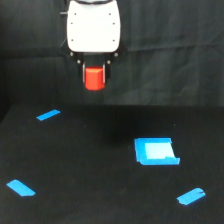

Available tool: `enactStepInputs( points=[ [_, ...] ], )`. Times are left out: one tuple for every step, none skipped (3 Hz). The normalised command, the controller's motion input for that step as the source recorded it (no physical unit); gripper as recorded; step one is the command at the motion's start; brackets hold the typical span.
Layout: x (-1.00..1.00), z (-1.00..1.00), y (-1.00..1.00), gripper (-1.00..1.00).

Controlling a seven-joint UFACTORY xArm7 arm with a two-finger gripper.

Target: Pick up the red object from the table

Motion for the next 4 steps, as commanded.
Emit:
enactStepInputs(
  points=[
    [-0.04,0.16,-0.05,-0.98],
    [-0.02,0.09,-0.06,-0.98],
    [-0.04,0.16,-0.08,-0.99],
    [-0.02,0.04,-0.07,-0.99]
  ],
)
